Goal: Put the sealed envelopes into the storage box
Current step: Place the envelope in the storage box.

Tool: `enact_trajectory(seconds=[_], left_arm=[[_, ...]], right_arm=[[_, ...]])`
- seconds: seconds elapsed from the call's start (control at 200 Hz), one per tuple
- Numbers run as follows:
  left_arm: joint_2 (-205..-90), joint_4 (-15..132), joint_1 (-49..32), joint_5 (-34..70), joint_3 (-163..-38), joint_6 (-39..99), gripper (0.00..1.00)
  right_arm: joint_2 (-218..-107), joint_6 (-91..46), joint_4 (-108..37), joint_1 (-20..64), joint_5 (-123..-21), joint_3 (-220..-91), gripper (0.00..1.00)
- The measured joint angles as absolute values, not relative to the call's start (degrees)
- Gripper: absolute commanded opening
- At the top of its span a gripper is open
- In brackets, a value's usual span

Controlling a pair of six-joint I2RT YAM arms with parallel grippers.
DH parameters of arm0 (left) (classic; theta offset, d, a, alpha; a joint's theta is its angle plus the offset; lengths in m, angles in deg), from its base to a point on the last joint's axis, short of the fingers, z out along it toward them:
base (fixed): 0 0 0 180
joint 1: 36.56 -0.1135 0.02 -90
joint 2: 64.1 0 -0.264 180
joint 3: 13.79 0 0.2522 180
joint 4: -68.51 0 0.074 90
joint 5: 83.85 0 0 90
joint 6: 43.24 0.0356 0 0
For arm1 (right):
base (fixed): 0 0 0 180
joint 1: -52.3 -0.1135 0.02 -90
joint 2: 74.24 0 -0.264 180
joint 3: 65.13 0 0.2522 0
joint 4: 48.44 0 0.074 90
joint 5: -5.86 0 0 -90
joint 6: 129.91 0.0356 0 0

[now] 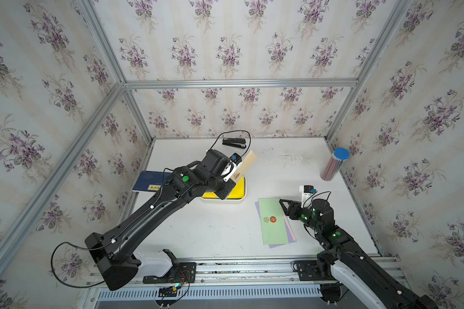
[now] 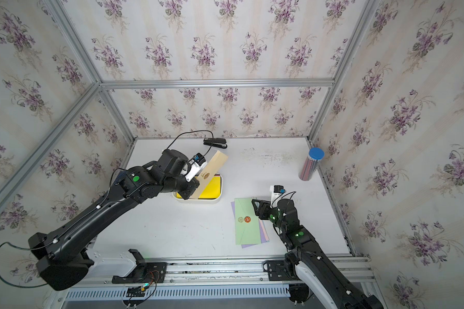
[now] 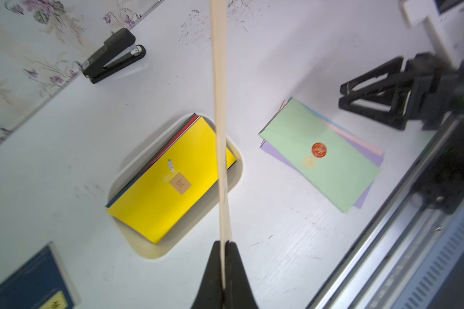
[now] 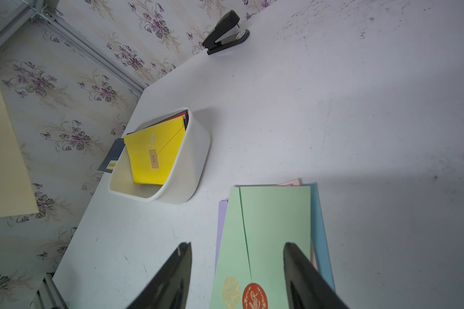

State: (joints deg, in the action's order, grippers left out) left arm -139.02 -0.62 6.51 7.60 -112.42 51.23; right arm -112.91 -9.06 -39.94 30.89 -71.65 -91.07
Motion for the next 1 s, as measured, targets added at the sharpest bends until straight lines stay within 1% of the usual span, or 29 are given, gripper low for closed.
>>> enact_trajectory(seconds=[0.215, 0.425, 0.635, 0.74, 0.999], left_arm=[[-131.8, 0.4, 5.6, 6.4, -104.9, 74.1, 0.00], [-136.2, -0.8, 1.4, 9.8, -104.7, 92.4, 0.00], [-141.6, -1.8, -3.0, 13.5, -105.7, 103.5, 0.00], [-145.7, -2.8, -6.6, 13.9, -108.1, 105.7, 0.00], [-153.8, -3.6, -11.8, 14.1, -109.6, 109.3, 0.00]], right_arm=[[-112.2, -9.1, -40.2, 30.9, -71.7, -90.7, 0.59], [-111.4, -9.0, -40.2, 30.9, -71.7, -90.4, 0.59], [-112.4, -9.0, -40.6, 31.0, -71.7, -90.3, 0.59], [-112.5, -9.0, -40.7, 31.0, -71.6, -90.3, 0.59], [-113.0, -9.0, -40.9, 31.3, -71.4, -90.3, 0.59]])
